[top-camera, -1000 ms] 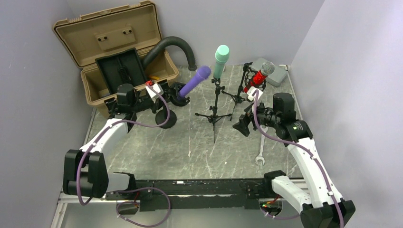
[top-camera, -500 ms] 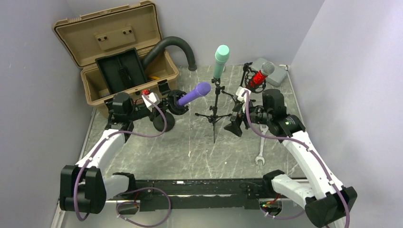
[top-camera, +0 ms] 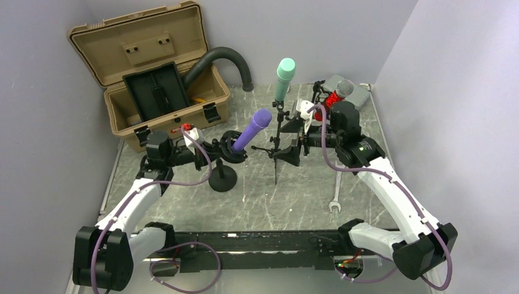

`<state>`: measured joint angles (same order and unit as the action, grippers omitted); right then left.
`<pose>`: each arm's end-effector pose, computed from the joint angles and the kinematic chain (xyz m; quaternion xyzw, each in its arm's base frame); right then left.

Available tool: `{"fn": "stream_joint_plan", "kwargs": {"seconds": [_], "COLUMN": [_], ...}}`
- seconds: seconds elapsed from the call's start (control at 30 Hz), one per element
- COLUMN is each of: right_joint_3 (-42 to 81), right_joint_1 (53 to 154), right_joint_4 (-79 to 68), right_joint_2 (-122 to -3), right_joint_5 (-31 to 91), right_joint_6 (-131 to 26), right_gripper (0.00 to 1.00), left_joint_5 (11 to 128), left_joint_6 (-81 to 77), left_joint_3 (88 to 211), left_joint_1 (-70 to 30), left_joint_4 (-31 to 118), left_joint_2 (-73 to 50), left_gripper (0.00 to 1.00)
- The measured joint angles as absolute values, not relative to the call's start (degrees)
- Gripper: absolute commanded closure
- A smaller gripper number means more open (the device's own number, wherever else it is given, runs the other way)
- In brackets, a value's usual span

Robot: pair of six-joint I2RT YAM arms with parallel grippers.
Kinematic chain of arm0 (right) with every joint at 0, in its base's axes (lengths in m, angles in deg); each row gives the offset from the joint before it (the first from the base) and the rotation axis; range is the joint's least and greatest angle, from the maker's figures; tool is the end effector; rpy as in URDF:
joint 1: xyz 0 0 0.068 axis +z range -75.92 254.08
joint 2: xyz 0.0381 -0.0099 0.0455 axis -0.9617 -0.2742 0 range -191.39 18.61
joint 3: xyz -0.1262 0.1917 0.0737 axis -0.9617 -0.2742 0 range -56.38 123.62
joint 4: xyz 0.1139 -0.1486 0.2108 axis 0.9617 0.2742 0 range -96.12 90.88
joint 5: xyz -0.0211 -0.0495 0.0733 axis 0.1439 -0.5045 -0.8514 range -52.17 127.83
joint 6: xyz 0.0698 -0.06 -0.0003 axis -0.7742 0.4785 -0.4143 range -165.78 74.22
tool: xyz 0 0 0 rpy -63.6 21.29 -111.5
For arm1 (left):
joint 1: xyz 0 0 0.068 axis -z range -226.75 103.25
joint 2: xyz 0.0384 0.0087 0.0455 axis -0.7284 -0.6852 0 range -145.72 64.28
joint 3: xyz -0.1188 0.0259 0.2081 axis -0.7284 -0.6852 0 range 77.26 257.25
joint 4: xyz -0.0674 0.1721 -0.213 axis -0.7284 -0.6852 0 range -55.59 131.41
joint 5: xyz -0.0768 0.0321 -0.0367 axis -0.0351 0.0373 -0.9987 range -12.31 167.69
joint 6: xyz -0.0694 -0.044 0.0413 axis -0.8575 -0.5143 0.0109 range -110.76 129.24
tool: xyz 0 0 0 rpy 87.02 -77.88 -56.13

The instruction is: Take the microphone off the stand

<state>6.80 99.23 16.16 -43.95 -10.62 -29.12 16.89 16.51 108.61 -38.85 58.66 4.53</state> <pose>0.2446 0.1832 0.3337 -0.4845 0.6227 0.3764 0.4856 0.2665 -0.1097 0.2170 0.4066 0.6179 -0.3938 0.5457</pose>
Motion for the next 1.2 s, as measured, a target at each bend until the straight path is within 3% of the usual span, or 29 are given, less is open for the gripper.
{"fn": "stream_joint_plan", "kwargs": {"seconds": [0.77, 0.97, 1.2], "right_joint_3": [5.82, 5.14, 4.92], "right_joint_1": [103.69, 104.76, 106.14], "right_joint_4": [-7.77, -12.06, -13.17], "right_joint_2": [-50.31, -51.71, -54.16], "right_joint_5": [-19.4, -19.75, -19.71], "right_joint_6": [-46.27, -48.98, -49.01], "right_gripper": [0.12, 0.24, 0.51], "left_joint_5": [16.1, 16.15, 16.1], "left_joint_6": [14.12, 14.58, 14.89], "left_joint_3": [107.45, 107.49, 107.84], "left_joint_1": [-31.96, -31.26, -30.98], "left_joint_4": [63.49, 63.01, 62.64], "left_joint_2": [2.98, 2.87, 2.54], "left_gripper": [1.0, 1.0, 1.0]}}
